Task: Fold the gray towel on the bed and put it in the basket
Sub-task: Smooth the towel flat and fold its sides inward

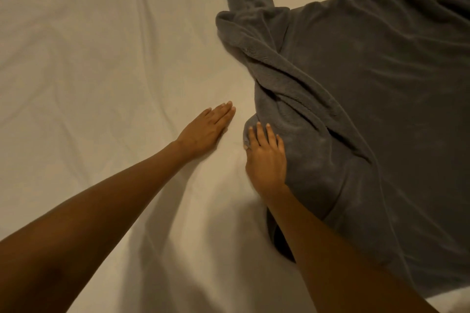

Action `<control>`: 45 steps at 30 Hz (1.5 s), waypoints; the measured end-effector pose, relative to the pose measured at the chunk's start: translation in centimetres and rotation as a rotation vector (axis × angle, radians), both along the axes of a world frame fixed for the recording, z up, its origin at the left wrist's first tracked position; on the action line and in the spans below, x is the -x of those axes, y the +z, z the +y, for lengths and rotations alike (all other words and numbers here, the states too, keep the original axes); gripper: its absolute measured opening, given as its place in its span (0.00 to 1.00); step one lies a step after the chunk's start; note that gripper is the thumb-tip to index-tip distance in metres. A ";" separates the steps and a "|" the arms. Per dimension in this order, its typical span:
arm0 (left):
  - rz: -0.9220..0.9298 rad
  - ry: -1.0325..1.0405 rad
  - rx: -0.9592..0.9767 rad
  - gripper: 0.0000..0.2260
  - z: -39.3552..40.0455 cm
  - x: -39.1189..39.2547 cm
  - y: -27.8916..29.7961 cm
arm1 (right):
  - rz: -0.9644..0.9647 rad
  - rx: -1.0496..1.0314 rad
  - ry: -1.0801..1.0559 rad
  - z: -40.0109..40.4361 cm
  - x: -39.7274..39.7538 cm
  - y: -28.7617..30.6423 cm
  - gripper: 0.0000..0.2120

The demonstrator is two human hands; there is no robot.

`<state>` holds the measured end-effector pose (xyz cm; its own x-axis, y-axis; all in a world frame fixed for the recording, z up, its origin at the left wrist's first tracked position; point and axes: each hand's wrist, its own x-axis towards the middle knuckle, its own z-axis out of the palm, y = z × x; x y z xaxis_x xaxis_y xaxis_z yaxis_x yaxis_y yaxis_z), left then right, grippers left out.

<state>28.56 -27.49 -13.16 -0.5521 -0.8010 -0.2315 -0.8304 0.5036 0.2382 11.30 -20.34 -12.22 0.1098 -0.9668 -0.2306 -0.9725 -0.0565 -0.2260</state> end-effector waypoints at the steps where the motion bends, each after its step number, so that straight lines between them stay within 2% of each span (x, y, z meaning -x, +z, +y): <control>1: 0.001 -0.008 0.003 0.23 -0.1 0.0 0.1 | -0.048 0.004 -0.015 0.3 0.0 0.2 0.24; 6: -0.015 -0.100 0.047 0.27 -0.1 0.8 1.0 | -0.220 0.096 -0.132 3.5 0.2 1.6 0.24; 11: 0.056 -0.202 0.100 0.31 0.5 2.6 2.6 | -0.290 0.260 -0.118 6.7 0.9 2.6 0.24; 14: 0.142 -0.282 0.137 0.24 1.2 3.1 3.7 | -0.329 0.303 -0.075 7.8 1.1 2.7 0.18; 18: 0.230 -0.435 0.228 0.18 2.5 3.0 4.9 | -0.398 0.323 -0.042 8.7 0.6 3.8 0.19; 22: 0.229 -0.528 0.285 0.16 3.4 1.9 4.8 | -0.405 0.314 -0.050 10.6 0.7 4.9 0.17; 24: 0.204 -0.540 0.305 0.18 3.9 2.0 4.9 | -0.419 0.331 -0.066 11.7 0.8 5.3 0.17; 26: 0.191 -0.582 0.325 0.13 4.6 2.5 5.3 | -0.438 0.352 -0.064 12.9 0.5 5.5 0.17; 29: 0.110 -0.599 0.283 0.16 4.4 3.1 5.5 | -0.501 0.367 -0.047 14.9 -0.2 6.3 0.16; 32: -0.015 -0.545 0.185 0.12 2.6 3.3 5.1 | -0.519 0.352 -0.027 16.7 -0.8 7.4 0.16; 35: -0.277 -0.423 0.109 0.19 1.5 2.7 5.7 | -0.486 0.331 0.011 18.3 -0.5 8.6 0.16; 38: -0.388 -0.350 0.130 0.21 2.8 0.9 6.9 | -0.450 0.337 0.060 19.3 0.7 9.0 0.13; 41: -0.461 -0.289 0.174 0.15 5.0 -2.9 8.6 | -0.394 0.284 0.128 20.1 0.8 9.0 0.19; 45: -0.581 -0.217 0.252 0.16 8.2 -8.7 11.3 | -0.453 0.225 0.180 22.1 -2.5 11.0 0.20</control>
<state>37.30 -19.33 -1.88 -0.5492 -0.7541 -0.3602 -0.6614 0.6556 -0.3643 13.81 1.74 -1.26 0.3190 -0.9435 0.0894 -0.7510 -0.3092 -0.5834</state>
